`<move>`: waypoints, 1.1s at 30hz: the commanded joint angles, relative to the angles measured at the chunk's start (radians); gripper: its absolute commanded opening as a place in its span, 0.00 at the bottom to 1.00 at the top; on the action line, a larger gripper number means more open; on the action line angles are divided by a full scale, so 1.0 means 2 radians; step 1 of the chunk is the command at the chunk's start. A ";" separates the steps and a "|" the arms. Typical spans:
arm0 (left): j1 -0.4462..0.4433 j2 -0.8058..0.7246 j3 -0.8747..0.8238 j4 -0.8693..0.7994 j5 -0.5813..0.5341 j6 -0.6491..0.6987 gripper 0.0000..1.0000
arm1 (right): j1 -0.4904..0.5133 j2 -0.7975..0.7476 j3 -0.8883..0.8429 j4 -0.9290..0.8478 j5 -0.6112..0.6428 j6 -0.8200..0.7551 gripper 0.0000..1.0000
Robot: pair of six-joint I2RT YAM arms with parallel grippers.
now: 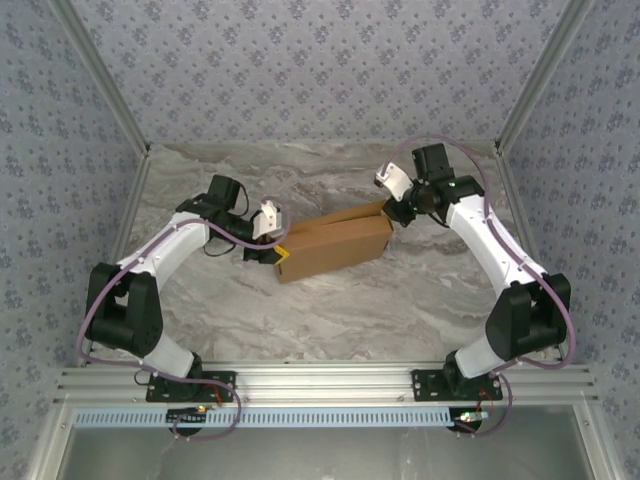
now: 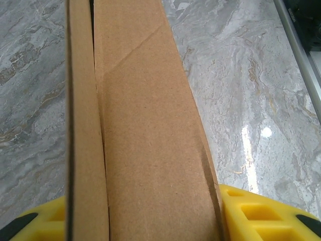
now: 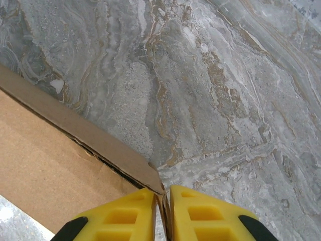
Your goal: Fold the paper box
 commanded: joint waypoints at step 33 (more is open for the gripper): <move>0.002 0.014 0.014 0.039 -0.022 -0.051 0.42 | 0.038 0.017 0.011 -0.053 0.155 0.269 0.09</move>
